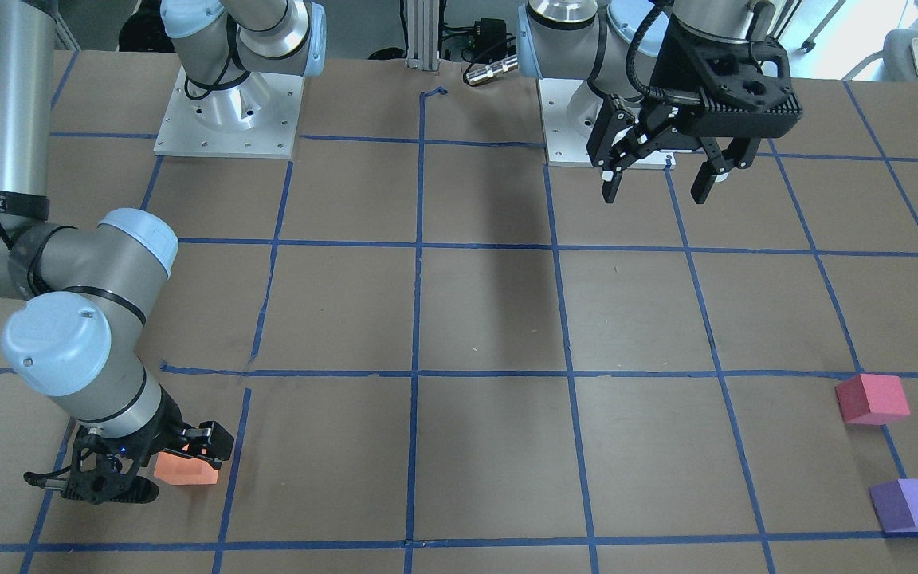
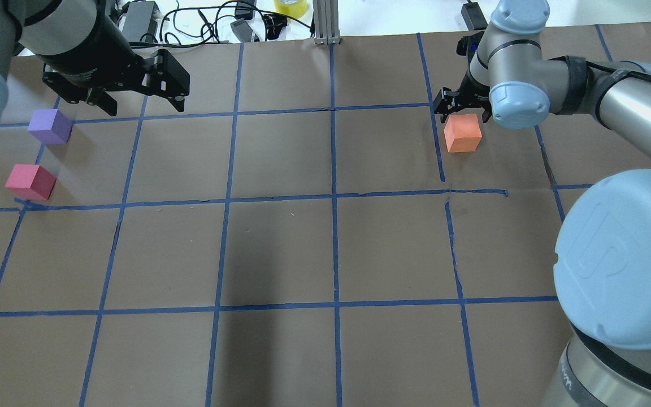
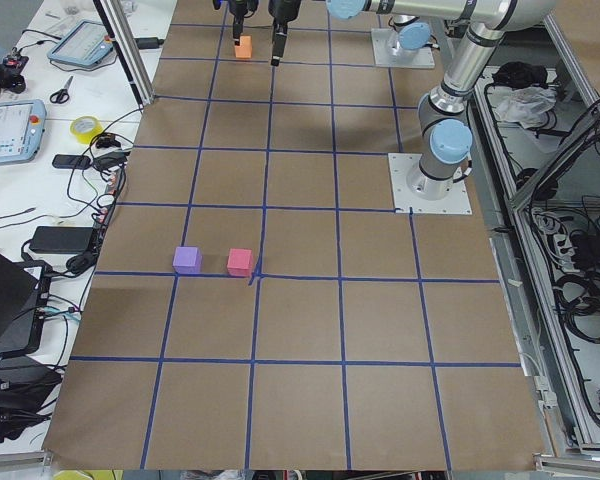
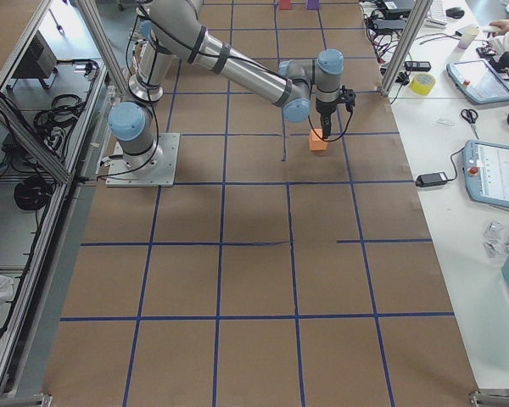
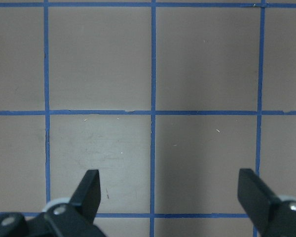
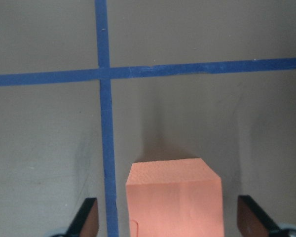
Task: Arrange blocks in a line
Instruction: 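Lower the right gripper onto the orange cube and grasp it, then carry the orange cube toward the table centre and release it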
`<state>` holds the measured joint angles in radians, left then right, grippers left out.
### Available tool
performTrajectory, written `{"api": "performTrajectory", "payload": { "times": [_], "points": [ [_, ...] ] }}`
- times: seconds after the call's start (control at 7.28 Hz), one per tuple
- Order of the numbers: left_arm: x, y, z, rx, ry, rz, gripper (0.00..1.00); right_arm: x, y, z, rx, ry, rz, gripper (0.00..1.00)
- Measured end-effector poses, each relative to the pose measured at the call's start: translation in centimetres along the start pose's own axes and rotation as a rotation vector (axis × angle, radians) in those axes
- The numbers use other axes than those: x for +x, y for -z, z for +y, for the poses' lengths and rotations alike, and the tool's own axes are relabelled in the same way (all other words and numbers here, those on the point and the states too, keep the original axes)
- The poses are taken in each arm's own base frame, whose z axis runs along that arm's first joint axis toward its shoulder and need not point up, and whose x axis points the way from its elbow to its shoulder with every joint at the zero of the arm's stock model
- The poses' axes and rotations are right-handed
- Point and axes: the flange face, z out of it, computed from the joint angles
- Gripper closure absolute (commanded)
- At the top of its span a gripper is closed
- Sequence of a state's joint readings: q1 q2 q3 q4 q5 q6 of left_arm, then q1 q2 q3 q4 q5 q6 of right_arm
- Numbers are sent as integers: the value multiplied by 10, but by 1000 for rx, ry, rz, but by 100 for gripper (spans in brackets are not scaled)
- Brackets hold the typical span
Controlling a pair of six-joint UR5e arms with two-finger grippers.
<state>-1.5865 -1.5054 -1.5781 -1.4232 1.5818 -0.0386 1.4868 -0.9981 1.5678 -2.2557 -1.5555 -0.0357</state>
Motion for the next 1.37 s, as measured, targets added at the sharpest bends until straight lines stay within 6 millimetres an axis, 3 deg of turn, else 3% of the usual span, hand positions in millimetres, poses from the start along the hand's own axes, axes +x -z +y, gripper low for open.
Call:
{"api": "performTrajectory", "payload": {
  "times": [0.14, 0.27, 0.41, 0.55, 0.96, 1.1, 1.37],
  "points": [
    [0, 1, 1, 0, 0, -1, 0, 0, -11, 0, -15, -3, 0, 16],
    [0, 2, 1, 2, -1, -1, 0, 1, -20, 0, -28, -2, 1, 57],
    [1, 2, 2, 1, -2, -1, 0, 1, -26, 1, -37, 2, 6, 89],
    [1, 2, 2, 1, -2, -1, 0, 2, -29, 1, -40, 7, 11, 100],
    [1, 3, 2, 1, -3, -1, 0, -2, -20, -3, -26, 0, 2, 100],
    [1, 3, 2, 1, -2, -1, 0, -13, -7, -10, -6, 1, -3, 100],
    [1, 3, 4, -2, 0, -1, 0, -68, 19, -18, 26, 3, -25, 100]
  ]
}}
